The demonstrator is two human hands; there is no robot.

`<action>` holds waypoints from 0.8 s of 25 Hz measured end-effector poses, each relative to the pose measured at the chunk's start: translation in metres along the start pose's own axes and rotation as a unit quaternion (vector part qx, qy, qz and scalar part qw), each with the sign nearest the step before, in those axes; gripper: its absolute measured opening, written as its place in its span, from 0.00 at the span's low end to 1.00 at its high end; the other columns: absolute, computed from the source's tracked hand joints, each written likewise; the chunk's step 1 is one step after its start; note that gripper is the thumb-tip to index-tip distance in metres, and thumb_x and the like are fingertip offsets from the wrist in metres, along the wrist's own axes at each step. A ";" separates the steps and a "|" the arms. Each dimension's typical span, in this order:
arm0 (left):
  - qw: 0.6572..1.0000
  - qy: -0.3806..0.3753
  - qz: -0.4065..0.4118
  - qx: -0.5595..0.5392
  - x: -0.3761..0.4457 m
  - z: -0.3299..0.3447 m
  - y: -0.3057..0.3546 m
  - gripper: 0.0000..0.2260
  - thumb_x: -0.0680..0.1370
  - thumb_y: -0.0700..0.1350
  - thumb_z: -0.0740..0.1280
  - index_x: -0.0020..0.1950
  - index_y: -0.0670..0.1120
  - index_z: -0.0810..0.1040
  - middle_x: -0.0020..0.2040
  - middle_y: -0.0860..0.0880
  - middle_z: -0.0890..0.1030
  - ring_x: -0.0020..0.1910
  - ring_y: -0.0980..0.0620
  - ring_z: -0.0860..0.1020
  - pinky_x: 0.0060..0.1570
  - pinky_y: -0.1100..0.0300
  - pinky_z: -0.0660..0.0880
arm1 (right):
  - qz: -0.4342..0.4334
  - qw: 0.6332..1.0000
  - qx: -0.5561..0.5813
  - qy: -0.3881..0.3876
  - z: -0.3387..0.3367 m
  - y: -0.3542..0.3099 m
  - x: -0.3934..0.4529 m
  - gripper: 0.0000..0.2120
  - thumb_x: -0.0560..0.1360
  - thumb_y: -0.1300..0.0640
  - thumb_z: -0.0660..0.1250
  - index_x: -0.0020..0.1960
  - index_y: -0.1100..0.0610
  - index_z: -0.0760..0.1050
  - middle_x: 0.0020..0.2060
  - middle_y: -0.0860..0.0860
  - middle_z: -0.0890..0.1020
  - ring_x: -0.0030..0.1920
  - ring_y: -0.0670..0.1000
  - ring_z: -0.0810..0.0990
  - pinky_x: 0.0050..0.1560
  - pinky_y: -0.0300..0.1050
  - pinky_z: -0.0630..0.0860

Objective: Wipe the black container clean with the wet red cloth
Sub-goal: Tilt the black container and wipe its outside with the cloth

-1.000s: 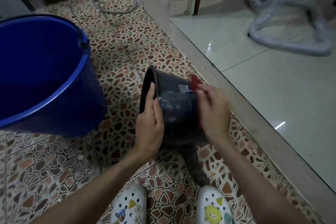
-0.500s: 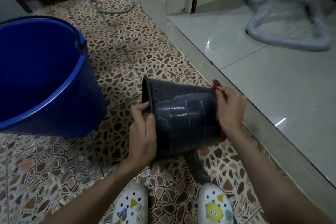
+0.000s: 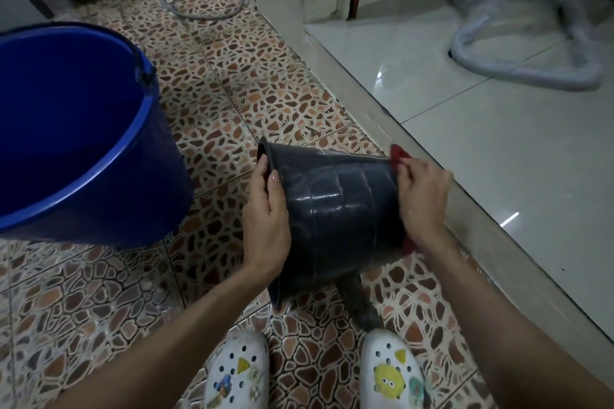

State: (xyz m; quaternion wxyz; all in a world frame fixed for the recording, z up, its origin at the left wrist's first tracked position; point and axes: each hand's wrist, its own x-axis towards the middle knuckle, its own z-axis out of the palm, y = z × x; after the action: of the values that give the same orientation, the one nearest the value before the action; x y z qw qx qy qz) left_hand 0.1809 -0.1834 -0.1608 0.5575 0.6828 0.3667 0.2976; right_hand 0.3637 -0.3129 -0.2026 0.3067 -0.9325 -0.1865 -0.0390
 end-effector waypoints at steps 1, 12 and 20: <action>1.000 0.012 0.007 -0.011 0.001 0.000 0.000 0.19 0.83 0.48 0.54 0.75 0.49 0.64 0.70 0.57 0.71 0.68 0.66 0.68 0.69 0.59 0.66 | 0.019 1.000 0.002 0.005 -0.008 0.004 0.005 0.14 0.80 0.55 0.59 0.60 0.58 0.78 0.56 0.55 0.80 0.57 0.57 0.71 0.57 0.44 0.63; 0.999 0.032 0.039 -0.003 -0.020 -0.003 -0.014 0.15 0.84 0.41 0.50 0.69 0.41 0.67 0.50 0.69 0.78 0.47 0.75 0.75 0.43 0.78 0.71 | -0.202 0.972 0.119 -0.001 0.025 -0.083 -0.061 0.13 0.79 0.56 0.62 0.60 0.57 0.78 0.56 0.51 0.79 0.56 0.46 0.67 0.59 0.32 0.63; 1.000 0.018 0.001 0.024 -0.026 -0.007 0.010 0.14 0.84 0.48 0.50 0.69 0.51 0.62 0.46 0.63 0.79 0.46 0.62 0.78 0.42 0.66 0.73 | 0.056 0.992 0.110 0.035 -0.019 -0.019 0.002 0.10 0.79 0.54 0.63 0.57 0.55 0.79 0.53 0.53 0.82 0.55 0.55 0.77 0.56 0.43 0.69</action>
State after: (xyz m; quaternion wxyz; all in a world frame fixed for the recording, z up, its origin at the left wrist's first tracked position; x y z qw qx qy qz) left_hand 0.1625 -0.2018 -0.1492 0.5343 0.6909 0.3826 0.3014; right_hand 0.3590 -0.3092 -0.1768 0.4152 -0.9002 -0.1267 -0.0338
